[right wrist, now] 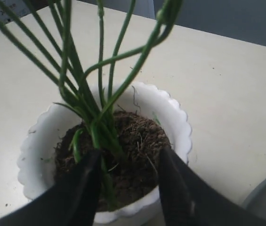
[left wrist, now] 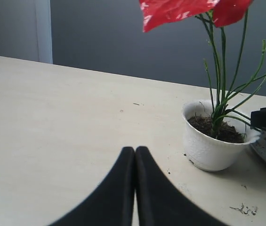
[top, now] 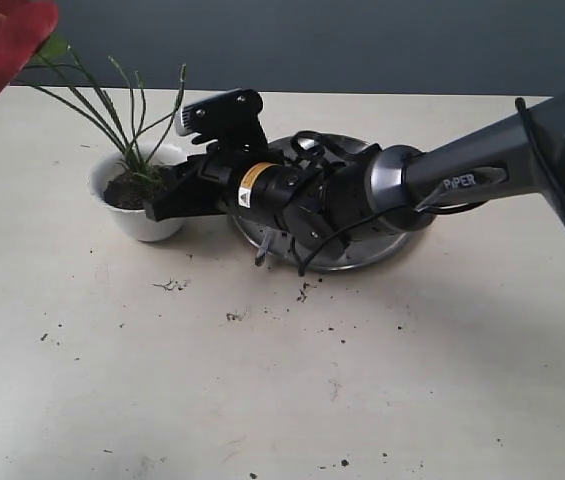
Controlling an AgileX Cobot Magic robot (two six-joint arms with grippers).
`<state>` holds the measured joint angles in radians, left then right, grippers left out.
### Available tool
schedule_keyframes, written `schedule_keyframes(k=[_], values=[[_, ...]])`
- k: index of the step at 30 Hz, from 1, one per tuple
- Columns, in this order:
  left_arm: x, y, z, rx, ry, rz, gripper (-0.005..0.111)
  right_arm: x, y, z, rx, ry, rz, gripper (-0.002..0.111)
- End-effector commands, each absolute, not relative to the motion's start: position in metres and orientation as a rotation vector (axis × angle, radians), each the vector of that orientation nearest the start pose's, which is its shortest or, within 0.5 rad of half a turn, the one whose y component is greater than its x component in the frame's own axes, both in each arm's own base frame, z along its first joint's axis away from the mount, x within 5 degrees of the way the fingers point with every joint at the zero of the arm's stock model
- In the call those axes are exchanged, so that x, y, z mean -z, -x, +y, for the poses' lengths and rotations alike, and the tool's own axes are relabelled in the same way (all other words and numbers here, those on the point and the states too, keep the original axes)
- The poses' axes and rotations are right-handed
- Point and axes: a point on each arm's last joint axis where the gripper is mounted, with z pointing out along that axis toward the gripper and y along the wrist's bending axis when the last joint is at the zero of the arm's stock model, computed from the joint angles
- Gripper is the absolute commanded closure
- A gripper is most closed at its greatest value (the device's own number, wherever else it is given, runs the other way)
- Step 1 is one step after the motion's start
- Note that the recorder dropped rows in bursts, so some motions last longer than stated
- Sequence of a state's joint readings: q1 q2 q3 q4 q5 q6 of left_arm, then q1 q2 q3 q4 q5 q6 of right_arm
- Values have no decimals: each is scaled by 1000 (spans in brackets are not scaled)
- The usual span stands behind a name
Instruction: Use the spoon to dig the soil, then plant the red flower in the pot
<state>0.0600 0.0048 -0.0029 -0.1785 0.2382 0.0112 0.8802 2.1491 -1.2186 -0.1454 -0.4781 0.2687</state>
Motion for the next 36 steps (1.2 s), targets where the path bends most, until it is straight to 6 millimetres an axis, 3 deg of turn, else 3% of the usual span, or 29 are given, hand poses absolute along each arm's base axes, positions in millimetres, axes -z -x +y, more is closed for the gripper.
schedule_keyframes(k=[1,8,22,31,36], values=[[-192,-56,-1,113,158,1713,106,-148,-290,348,-739,702,1846,69],[-192,-56,-1,113,158,1713,106,-168,-300,338,-750,627,1798,69],[-192,-56,-1,113,158,1713,106,-177,-303,334,-747,614,1781,69],[-192,-56,-1,113,158,1713,106,-188,-286,343,-788,919,1665,68],[-192,-56,-1,113,158,1713,106,-196,-273,349,-900,1026,1602,48]])
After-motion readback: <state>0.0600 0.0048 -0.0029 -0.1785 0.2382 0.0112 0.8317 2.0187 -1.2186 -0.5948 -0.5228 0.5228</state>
